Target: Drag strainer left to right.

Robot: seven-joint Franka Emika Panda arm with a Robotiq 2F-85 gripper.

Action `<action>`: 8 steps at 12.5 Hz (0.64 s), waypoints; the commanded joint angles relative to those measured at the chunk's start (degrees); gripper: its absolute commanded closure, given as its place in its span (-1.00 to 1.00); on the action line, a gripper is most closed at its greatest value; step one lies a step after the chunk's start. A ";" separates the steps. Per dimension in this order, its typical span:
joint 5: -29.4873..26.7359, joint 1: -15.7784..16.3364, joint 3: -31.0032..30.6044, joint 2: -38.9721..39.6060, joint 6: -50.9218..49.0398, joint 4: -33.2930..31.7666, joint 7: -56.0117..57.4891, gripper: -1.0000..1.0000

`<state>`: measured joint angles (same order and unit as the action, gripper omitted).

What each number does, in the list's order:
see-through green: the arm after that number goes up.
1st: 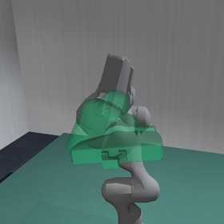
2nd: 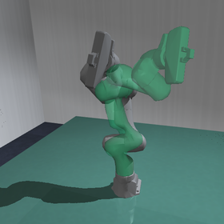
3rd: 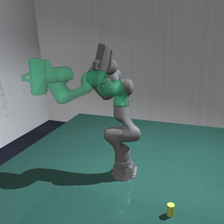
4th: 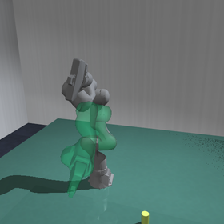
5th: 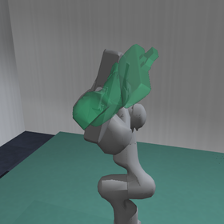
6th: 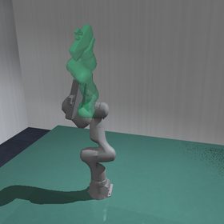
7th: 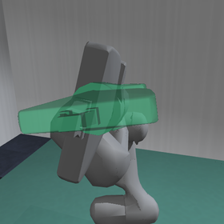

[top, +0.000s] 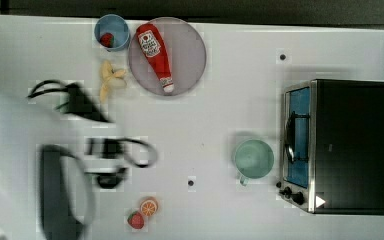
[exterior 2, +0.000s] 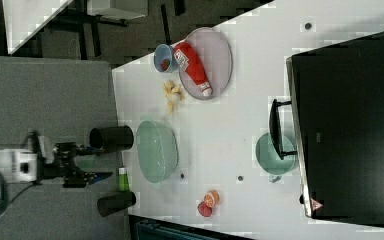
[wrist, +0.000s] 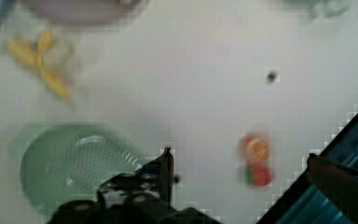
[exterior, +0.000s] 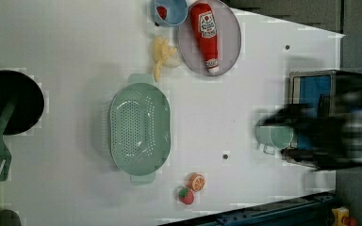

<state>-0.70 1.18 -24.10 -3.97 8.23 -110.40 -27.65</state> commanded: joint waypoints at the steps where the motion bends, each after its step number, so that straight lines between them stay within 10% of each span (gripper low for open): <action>1: 0.50 2.09 -4.45 1.34 5.29 -0.14 -23.01 -1.00; 8: 2.52 2.53 -9.78 17.17 24.83 -7.68 -45.20 -1.00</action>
<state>0.92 5.56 -35.81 10.94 32.14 -114.93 -65.58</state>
